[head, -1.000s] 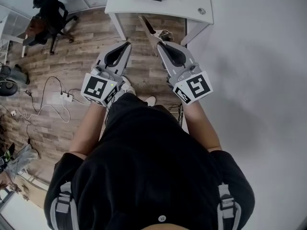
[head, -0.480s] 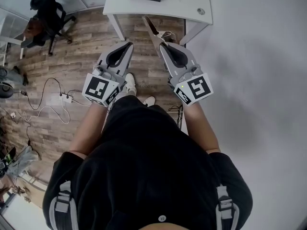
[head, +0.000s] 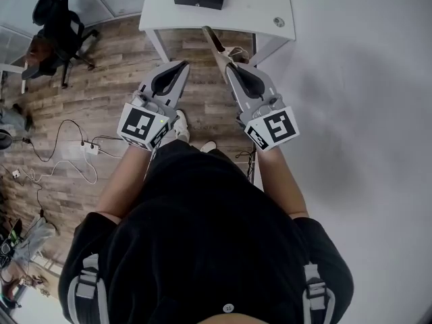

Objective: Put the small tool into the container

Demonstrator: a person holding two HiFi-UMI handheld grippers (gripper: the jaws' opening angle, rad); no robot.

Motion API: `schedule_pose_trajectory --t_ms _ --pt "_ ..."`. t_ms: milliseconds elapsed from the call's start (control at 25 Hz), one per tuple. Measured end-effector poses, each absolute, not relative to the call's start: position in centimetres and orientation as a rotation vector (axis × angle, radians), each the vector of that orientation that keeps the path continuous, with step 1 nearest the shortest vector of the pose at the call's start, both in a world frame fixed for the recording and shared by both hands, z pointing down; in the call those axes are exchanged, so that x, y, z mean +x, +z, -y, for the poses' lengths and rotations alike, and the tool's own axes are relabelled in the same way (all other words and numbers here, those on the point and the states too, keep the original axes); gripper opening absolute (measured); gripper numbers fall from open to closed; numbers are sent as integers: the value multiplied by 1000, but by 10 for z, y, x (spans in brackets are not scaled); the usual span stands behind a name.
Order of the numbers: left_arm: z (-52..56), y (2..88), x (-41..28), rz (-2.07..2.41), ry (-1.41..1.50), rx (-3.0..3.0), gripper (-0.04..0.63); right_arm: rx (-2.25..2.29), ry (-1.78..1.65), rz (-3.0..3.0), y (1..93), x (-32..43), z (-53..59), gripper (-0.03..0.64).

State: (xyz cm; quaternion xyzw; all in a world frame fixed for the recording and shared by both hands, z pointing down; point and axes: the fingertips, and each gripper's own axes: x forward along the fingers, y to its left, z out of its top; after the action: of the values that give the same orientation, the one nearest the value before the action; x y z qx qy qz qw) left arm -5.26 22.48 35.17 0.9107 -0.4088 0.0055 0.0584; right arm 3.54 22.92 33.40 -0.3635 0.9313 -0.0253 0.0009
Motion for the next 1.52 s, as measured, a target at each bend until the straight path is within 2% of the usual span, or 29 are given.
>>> schedule_pose_trajectory --t_ms 400,1080,1520 --pt "-202 354 -58 1206 9 2806 8 -1165 -85 -2906 343 28 -211 18" --pt "-126 359 -120 1099 -1 2815 8 -1271 -107 -2931 348 -34 -146 20" --pt "-89 375 -104 1112 28 2803 8 -1271 -126 -2931 366 -14 -107 20"
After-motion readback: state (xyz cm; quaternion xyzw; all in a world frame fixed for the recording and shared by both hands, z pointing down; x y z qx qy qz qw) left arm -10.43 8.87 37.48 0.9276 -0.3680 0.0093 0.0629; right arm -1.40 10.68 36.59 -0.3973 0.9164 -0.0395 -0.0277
